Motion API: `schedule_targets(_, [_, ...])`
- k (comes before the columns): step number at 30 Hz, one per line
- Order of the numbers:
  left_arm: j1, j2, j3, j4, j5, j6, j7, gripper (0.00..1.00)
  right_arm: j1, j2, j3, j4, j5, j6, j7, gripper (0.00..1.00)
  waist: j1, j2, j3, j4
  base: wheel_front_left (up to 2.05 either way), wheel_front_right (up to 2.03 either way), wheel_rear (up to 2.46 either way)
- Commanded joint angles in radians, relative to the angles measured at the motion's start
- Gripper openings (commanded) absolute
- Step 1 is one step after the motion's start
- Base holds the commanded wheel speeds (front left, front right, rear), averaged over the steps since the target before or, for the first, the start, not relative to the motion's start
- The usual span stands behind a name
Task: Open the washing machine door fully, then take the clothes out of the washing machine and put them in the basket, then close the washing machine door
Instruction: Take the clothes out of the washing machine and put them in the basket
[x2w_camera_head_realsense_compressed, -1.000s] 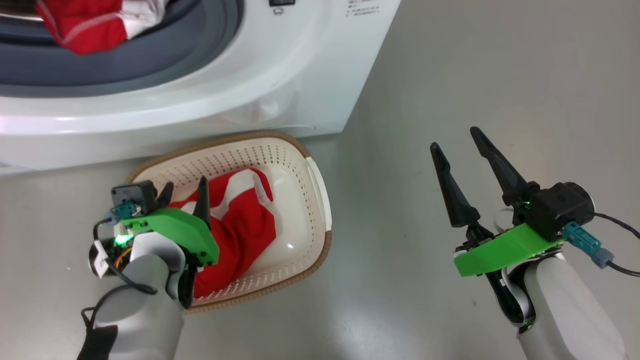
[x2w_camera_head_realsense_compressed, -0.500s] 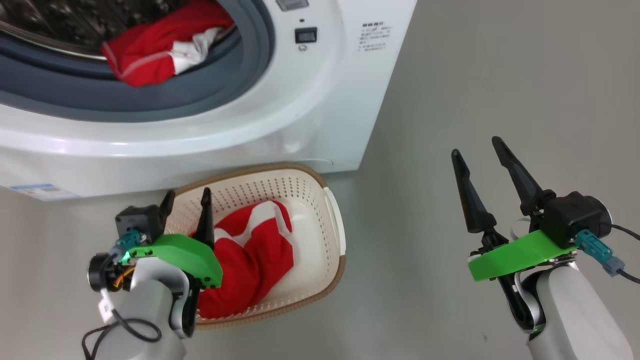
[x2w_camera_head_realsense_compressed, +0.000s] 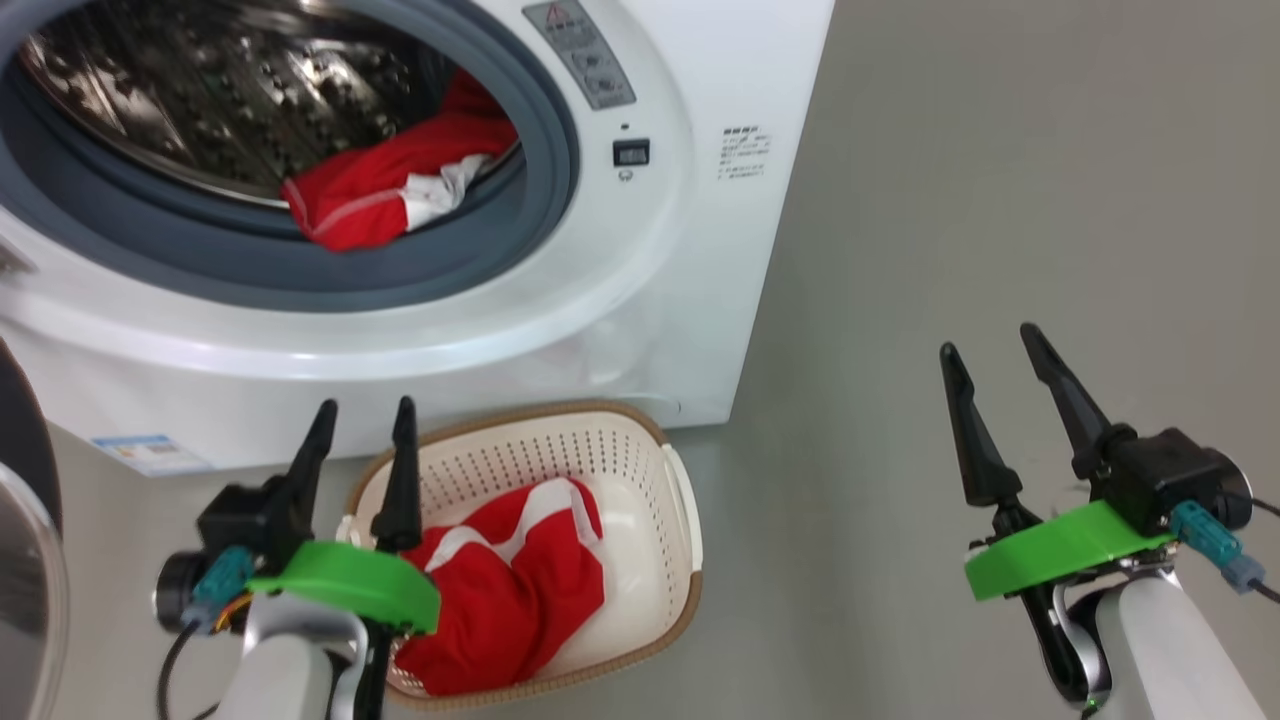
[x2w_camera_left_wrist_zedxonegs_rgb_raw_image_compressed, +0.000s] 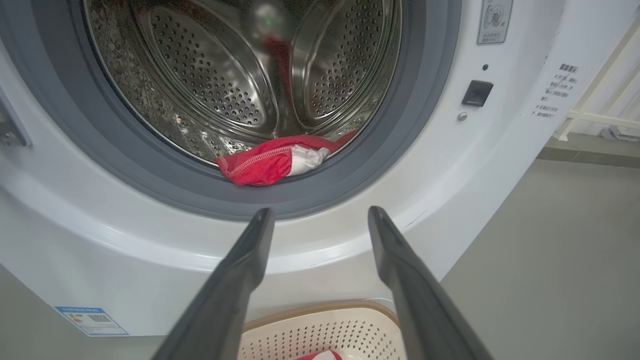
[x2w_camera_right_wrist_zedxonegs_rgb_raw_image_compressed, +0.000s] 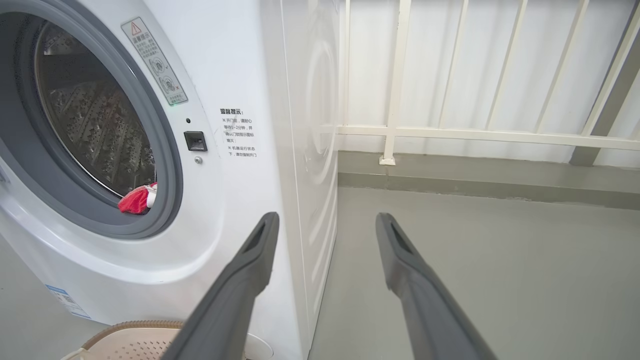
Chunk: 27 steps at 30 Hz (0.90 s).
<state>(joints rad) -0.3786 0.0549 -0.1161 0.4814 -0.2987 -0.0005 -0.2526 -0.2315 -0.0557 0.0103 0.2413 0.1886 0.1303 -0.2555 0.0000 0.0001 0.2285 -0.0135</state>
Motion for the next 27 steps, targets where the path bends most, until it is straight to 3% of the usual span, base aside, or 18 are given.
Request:
schedule_targets(1, [0.026,0.030,0.043,-0.052,0.010,0.003,-0.009,1.00,0.014,0.004,0.014,-0.021,-0.008,0.000,-0.006,1.00,0.0000,-0.0001,-0.044,-0.007,0.00,0.00,0.00])
schedule_targets(12, [0.207,0.032,0.109,-0.213,0.035,0.003,-0.009,1.00,0.084,0.005,-0.001,-0.024,-0.021,0.000,-0.006,1.00,0.0000,-0.0001,-0.154,-0.043,0.00,0.00,0.00])
schedule_targets(27, [0.327,0.033,0.142,-0.218,0.030,-0.004,-0.009,1.00,0.169,0.005,0.015,-0.047,-0.022,0.000,-0.006,1.00,0.0000,-0.0001,-0.254,-0.073,0.00,0.00,0.00])
